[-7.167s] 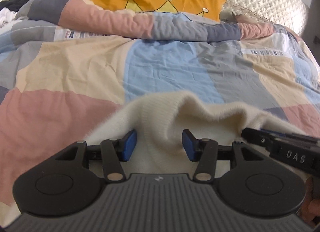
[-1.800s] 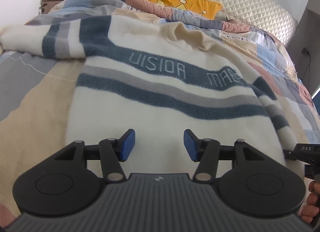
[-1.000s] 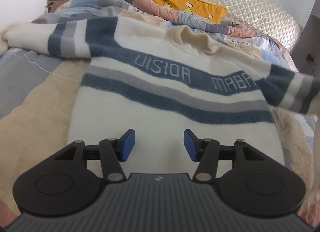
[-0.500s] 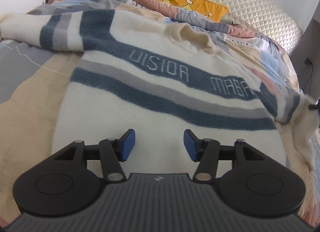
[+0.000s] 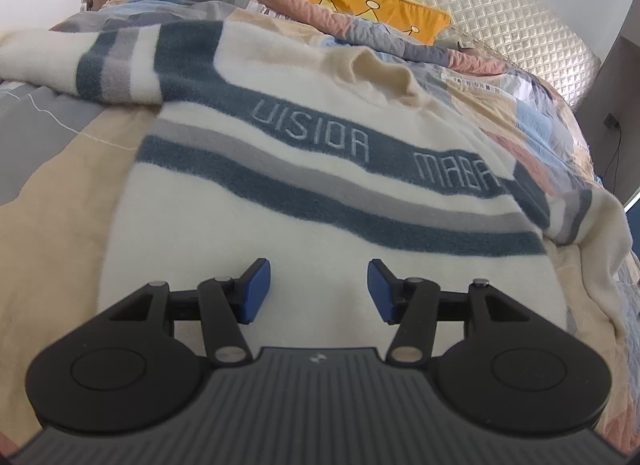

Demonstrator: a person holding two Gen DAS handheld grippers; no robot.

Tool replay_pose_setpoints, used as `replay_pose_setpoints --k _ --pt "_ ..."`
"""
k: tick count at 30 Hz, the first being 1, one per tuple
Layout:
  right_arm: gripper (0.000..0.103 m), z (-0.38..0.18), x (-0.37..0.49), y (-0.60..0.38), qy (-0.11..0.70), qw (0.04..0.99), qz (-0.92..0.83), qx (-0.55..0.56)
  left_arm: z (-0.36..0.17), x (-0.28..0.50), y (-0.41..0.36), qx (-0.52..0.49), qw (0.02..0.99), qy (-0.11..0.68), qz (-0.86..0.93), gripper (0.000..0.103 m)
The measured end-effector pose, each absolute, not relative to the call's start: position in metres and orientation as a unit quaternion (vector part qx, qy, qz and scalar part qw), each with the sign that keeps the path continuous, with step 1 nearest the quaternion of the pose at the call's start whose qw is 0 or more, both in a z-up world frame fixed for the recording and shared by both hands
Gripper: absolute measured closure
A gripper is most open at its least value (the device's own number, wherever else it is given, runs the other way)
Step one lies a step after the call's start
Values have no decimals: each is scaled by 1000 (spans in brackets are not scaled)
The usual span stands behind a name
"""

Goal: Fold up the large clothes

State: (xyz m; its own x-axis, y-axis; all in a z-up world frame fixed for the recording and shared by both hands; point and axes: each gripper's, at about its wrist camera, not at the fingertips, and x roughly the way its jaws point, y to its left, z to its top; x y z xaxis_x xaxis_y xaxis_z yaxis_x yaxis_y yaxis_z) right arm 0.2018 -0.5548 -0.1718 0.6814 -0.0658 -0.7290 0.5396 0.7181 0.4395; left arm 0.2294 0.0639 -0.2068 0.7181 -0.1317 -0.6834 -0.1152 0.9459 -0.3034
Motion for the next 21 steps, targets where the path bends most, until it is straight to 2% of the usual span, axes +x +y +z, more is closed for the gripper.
replay_pose_setpoints --k 2,5,6,7,8,9,10,13,21 --pt "33 -192 196 -554 385 837 -188 340 -203 227 66 -173 913 369 -6 43" --pt "33 -215 188 -552 380 818 -178 394 -199 220 69 -177 915 362 -4 43" --pt "43 -217 188 -547 373 821 -166 400 -198 218 70 -178 916 361 -1 43" --pt "58 -217 191 -540 372 829 -156 387 -198 216 72 -179 916 360 1 43" --pt "65 -217 194 -533 377 835 -143 374 -197 214 73 -180 916 359 2 43" --pt "81 -218 195 -528 374 838 -127 376 -197 213 74 -180 916 358 5 43" --pt "86 -218 196 -522 370 839 -118 381 -196 212 75 -181 916 357 7 43" --pt "92 -200 203 -513 358 859 -132 341 -195 209 78 -183 917 353 13 43" --pt "93 -93 220 -568 283 913 -193 220 -198 208 79 -194 910 365 -5 43"
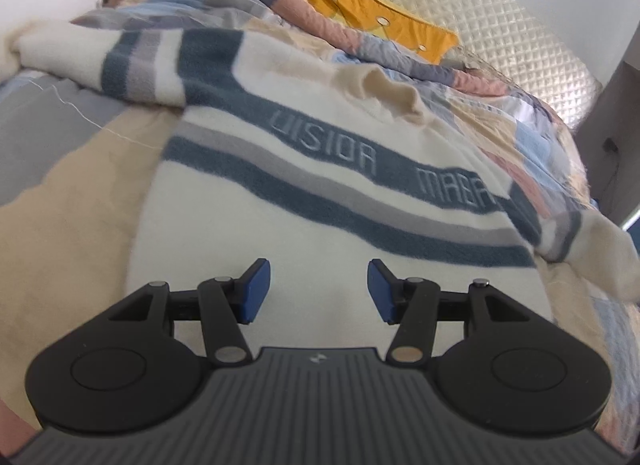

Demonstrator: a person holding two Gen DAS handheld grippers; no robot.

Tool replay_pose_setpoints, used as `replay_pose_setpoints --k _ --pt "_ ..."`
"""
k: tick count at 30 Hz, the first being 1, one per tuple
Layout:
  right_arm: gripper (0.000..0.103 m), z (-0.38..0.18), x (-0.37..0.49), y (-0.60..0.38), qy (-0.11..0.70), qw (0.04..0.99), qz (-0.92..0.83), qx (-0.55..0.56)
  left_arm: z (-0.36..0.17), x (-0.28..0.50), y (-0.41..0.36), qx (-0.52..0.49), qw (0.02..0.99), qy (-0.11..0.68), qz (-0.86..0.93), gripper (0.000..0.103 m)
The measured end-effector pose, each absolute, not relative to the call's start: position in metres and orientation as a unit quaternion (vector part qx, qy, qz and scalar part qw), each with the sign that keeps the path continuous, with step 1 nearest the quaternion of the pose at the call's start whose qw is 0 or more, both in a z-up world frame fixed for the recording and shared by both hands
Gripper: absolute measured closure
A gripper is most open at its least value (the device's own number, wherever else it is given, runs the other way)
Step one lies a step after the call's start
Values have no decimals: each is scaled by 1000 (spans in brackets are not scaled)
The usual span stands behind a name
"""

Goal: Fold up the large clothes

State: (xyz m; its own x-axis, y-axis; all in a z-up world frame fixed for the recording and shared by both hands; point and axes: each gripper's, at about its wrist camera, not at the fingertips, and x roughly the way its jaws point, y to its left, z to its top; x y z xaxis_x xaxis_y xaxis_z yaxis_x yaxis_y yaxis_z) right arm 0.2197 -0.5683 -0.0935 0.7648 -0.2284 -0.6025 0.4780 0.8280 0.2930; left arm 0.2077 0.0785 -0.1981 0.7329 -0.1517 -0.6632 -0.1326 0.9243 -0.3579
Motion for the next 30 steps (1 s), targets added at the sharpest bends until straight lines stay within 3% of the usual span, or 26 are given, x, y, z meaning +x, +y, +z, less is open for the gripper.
replay_pose_setpoints --k 7,23,30 --pt "94 -47 236 -622 270 923 -231 148 -203 211 61 -186 908 373 -35 43" --pt "93 -212 243 -662 374 877 -250 167 -192 234 55 -163 903 395 -41 41" --pt "84 -204 237 -653 364 877 -269 164 -190 235 47 -150 905 395 -55 41"
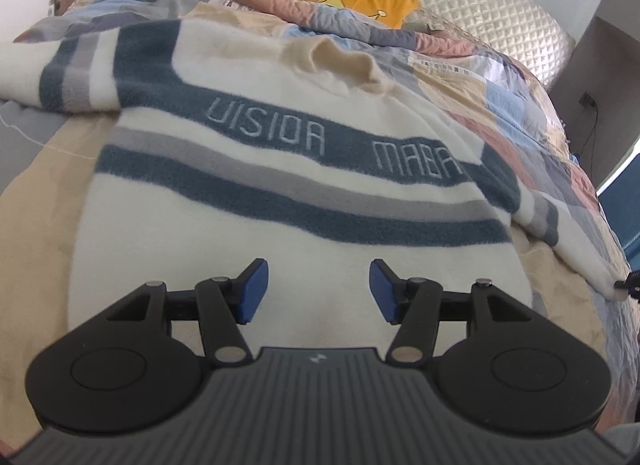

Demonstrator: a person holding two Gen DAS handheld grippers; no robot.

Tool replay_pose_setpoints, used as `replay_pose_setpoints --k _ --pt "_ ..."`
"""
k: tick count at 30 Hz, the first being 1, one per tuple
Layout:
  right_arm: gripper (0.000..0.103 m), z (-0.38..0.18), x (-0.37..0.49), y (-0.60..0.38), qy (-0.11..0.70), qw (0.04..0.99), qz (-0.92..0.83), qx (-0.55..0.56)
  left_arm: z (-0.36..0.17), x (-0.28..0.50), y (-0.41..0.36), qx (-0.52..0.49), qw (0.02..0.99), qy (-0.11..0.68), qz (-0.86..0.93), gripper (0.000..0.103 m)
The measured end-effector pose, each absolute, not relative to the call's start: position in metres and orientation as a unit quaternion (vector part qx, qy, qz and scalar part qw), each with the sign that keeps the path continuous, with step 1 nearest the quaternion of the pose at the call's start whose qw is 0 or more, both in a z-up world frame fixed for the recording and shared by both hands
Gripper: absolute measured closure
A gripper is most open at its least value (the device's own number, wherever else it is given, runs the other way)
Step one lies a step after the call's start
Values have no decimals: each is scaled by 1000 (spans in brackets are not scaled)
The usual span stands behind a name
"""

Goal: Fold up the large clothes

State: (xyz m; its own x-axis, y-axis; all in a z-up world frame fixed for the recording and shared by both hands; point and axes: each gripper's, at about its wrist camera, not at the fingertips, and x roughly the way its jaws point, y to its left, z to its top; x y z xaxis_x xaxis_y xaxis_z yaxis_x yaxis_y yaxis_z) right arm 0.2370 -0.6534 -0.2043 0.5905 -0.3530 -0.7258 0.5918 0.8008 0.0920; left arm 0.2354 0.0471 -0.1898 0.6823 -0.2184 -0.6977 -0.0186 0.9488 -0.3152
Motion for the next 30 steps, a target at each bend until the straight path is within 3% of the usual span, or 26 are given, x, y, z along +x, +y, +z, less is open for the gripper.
replay_pose_setpoints --k 2,4,6,21,30 --pt "83 -194 232 -648 361 883 -256 159 -189 234 46 -144 905 396 -57 41" --pt "64 -179 224 -634 354 893 -244 131 -186 233 46 -139 904 400 -64 41" --pt "53 -161 214 -619 336 906 -231 116 -180 228 47 -131 907 396 -61 41" --pt "53 -25 131 -452 270 943 -52 187 -137 161 23 -98 917 374 -103 41" --pt "50 -53 100 -354 292 900 71 316 -140 128 11 -96 911 381 -124 41"
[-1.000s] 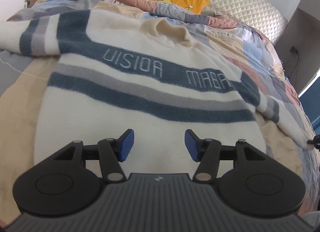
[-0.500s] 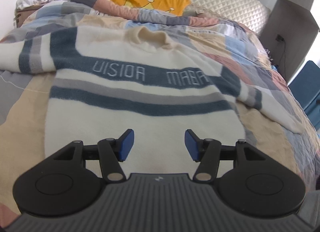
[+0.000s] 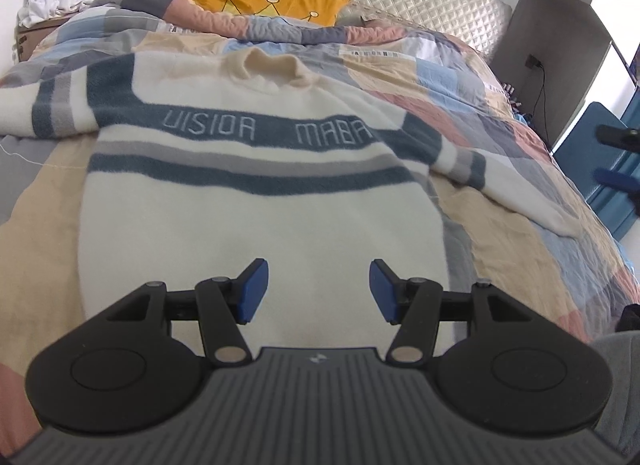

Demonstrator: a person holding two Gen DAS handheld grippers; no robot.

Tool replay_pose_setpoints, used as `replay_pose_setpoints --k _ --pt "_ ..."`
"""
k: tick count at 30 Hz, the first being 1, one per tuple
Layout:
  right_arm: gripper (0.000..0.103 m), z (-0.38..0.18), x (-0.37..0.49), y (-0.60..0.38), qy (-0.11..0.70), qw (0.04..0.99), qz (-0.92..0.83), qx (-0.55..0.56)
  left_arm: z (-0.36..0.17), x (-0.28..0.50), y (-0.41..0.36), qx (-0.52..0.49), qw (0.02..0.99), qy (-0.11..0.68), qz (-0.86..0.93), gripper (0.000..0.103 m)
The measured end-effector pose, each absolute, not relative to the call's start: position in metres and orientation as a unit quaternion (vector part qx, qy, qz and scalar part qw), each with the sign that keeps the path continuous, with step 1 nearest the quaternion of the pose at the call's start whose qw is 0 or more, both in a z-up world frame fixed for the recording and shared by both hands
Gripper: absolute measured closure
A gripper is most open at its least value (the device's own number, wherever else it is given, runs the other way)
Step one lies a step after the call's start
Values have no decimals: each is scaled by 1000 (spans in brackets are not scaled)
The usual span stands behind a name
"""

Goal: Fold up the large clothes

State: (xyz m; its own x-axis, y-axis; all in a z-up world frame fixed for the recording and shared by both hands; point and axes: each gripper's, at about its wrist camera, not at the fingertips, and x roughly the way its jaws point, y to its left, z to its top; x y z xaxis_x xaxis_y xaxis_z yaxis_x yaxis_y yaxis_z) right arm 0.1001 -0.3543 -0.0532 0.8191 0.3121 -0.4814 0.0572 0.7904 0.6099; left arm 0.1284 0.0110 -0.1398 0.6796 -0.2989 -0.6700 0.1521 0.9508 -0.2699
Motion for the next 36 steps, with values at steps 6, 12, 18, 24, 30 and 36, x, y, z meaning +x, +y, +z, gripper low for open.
replay_pose_setpoints --k 6,12,18,24,30,36 --pt "50 -96 91 -303 312 876 77 360 -145 127 -3 -92 904 393 -140 41" --pt "50 -122 83 -297 310 893 43 324 -168 134 -36 -61 884 423 -192 42" --pt "50 -139 87 -314 305 884 26 354 -195 141 -87 28 885 417 -207 42" --pt "50 -149 92 -321 305 875 20 376 -210 141 -123 103 890 391 -213 42" --pt "50 -152 95 -321 301 874 13 381 -222 136 -142 163 893 365 -206 42" --pt "50 -152 96 -319 303 876 5 376 -239 130 -157 248 888 338 -187 60"
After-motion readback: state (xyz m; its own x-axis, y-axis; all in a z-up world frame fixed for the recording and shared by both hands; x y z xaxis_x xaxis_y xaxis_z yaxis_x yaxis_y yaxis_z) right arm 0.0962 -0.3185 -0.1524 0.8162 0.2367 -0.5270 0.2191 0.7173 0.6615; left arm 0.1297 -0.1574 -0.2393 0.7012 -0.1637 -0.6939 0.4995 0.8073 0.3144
